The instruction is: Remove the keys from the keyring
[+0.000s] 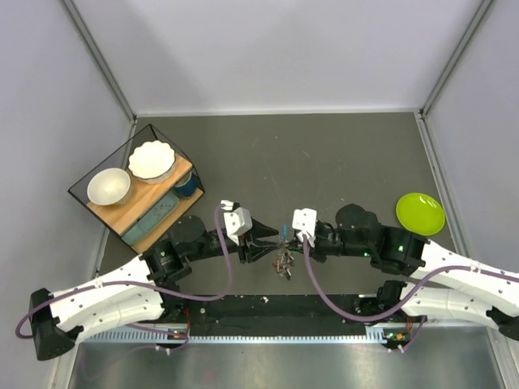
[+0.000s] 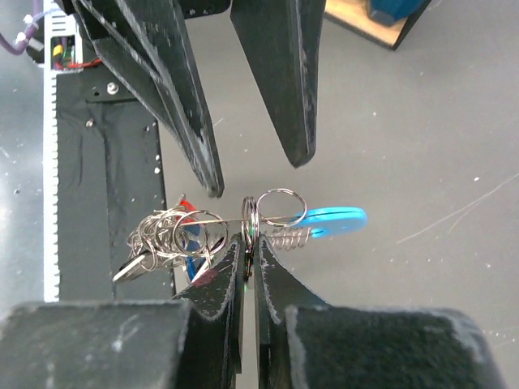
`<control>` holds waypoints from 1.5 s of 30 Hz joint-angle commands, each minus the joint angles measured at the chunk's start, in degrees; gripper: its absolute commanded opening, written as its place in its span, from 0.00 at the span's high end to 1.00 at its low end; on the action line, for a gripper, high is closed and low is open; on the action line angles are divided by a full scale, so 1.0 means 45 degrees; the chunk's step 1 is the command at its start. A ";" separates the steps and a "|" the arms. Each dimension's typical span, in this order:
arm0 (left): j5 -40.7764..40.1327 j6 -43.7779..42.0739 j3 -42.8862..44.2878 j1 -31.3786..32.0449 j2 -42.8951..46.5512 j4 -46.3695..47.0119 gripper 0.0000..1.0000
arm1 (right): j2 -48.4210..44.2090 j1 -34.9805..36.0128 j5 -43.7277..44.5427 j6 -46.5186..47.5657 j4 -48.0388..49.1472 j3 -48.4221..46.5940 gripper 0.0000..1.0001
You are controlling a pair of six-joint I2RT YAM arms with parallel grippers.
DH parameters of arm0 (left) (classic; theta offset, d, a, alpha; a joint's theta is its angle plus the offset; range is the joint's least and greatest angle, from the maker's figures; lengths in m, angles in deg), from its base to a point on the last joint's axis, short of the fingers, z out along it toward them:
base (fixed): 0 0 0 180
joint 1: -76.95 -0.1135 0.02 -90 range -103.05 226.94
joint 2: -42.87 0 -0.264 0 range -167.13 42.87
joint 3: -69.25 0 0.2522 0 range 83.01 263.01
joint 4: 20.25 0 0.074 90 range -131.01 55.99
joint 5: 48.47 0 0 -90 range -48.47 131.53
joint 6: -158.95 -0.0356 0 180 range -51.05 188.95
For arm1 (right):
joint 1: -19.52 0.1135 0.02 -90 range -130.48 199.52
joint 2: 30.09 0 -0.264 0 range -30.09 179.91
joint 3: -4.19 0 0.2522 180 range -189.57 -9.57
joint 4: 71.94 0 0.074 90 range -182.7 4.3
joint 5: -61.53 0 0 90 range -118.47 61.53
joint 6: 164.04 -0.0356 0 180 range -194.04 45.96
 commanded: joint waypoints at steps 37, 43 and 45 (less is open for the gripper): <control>0.1603 0.0282 0.1092 0.0008 -0.1546 -0.0247 1.00 | 0.0833 0.0030 0.0306 -0.2143 -0.1761 -0.2450 0.92; 0.0664 0.2118 -0.0510 -0.0011 -0.0219 0.3189 1.00 | -0.1255 0.0030 0.1244 -0.2809 -0.0336 -0.0966 0.81; 0.0508 0.2491 -0.0997 -0.0011 -0.0061 0.4358 1.00 | -0.1707 0.0030 0.1323 -0.3157 0.0229 -0.0341 0.80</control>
